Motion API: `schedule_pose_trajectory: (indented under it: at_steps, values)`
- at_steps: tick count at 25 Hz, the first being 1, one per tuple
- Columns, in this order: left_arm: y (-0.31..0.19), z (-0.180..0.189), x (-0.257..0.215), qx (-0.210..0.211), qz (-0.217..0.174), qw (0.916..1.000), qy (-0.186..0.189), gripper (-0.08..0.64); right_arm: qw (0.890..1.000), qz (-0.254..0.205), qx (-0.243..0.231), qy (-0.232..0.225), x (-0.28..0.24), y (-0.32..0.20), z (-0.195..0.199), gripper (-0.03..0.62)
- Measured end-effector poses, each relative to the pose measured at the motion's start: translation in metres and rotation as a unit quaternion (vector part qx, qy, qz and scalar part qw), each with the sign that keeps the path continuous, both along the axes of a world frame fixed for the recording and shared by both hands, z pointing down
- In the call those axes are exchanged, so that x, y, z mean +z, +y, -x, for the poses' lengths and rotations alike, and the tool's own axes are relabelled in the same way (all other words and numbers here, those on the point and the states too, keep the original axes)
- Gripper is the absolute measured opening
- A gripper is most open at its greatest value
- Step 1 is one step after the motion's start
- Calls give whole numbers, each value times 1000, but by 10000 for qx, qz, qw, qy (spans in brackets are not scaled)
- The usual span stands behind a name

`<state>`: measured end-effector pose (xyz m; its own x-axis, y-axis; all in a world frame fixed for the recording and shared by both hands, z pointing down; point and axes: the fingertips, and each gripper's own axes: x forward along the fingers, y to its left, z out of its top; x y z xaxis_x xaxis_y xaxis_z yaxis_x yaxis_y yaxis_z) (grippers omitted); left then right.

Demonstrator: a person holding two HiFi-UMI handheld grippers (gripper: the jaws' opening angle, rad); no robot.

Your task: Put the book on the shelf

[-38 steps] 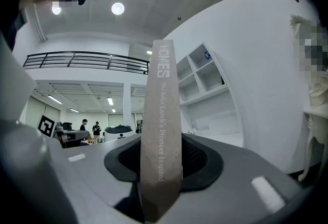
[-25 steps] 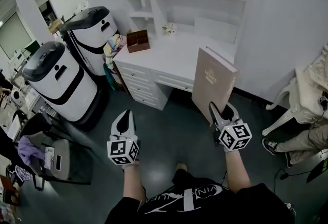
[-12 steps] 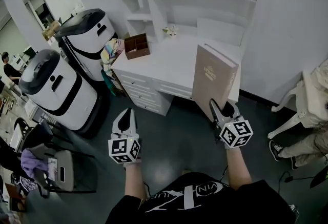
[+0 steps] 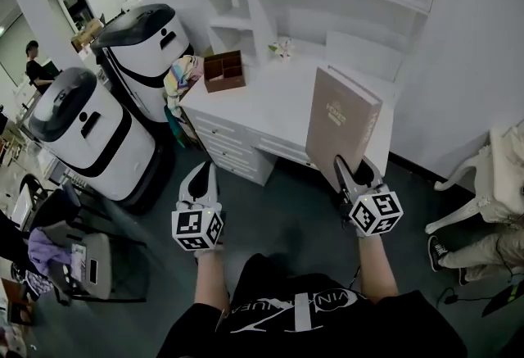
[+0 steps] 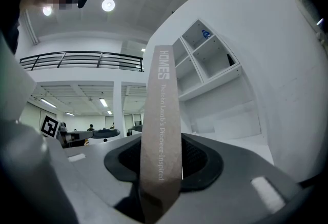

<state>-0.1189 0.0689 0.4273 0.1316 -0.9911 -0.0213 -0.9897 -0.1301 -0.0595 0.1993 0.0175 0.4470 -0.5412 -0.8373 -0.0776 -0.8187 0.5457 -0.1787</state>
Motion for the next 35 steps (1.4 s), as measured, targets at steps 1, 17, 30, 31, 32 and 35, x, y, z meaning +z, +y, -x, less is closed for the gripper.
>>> schedule_pose_trajectory:
  at_steps: [1,17,30,31,32,35]
  values:
    - [-6,0,0,17,1,10000,0,0,10000,11,2,8,1,-5,1,178]
    - [-177,40,-18,563,-51,9984,-79,0,9995,-137,280,88,-24,-145,54,178]
    - [-323,87,-36,1076,21,9940,-208,0,9977,-348,527,260,-58,-271,119,178]
    - [-333,89,-37,1131,32,9934,-186,0,9974,-367,558,258,-61,-279,121,178]
    - [-342,90,-38,1187,41,9928,-157,0,9972,-394,587,256,-64,-286,124,178]
    - [-368,93,-42,1348,46,9908,-99,0,9959,-547,667,257,-79,-305,129,178]
